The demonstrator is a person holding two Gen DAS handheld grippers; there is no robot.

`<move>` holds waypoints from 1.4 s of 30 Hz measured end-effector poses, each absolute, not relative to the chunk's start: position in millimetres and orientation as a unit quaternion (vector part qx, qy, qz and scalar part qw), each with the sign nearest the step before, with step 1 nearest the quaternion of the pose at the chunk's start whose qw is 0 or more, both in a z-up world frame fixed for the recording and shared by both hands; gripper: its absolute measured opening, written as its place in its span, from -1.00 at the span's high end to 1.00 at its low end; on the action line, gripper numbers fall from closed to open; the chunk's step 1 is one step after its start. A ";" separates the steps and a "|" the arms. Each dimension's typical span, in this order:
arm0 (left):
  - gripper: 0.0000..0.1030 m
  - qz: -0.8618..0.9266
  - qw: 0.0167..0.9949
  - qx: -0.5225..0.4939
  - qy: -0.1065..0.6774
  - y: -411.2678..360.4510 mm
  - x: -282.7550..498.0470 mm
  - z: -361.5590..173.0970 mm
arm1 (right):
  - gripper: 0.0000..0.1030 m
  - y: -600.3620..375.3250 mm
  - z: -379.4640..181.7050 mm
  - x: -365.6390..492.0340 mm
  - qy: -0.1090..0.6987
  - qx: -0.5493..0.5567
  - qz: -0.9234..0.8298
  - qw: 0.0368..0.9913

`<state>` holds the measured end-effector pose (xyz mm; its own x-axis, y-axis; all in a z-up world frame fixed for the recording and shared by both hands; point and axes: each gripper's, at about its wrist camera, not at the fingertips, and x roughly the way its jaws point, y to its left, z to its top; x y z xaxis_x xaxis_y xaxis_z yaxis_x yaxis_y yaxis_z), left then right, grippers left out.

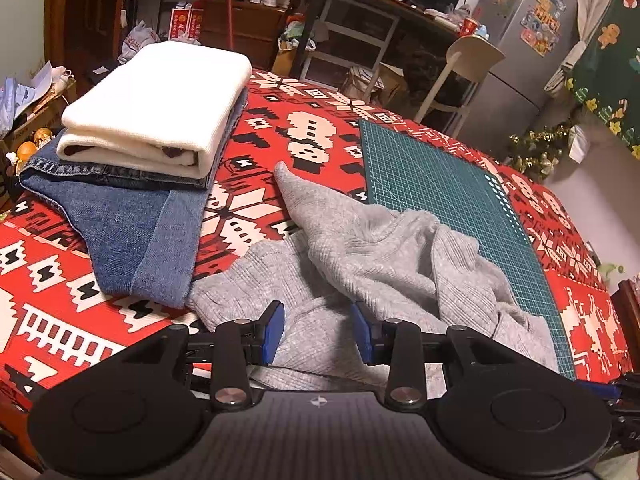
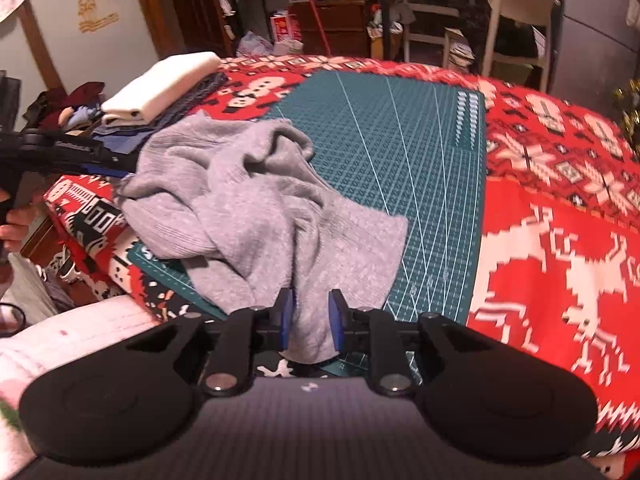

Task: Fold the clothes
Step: 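Pinch the sweater hem with the right tool while the left tool grasps another edge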

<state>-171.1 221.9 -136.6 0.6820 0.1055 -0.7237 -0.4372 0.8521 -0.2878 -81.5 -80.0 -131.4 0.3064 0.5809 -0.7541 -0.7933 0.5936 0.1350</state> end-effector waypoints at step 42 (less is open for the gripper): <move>0.14 0.107 0.862 -0.275 0.412 243.4 -103.9 -151.9 | 0.84 -121.5 -148.8 -27.3 0.388 -0.094 0.295 0.868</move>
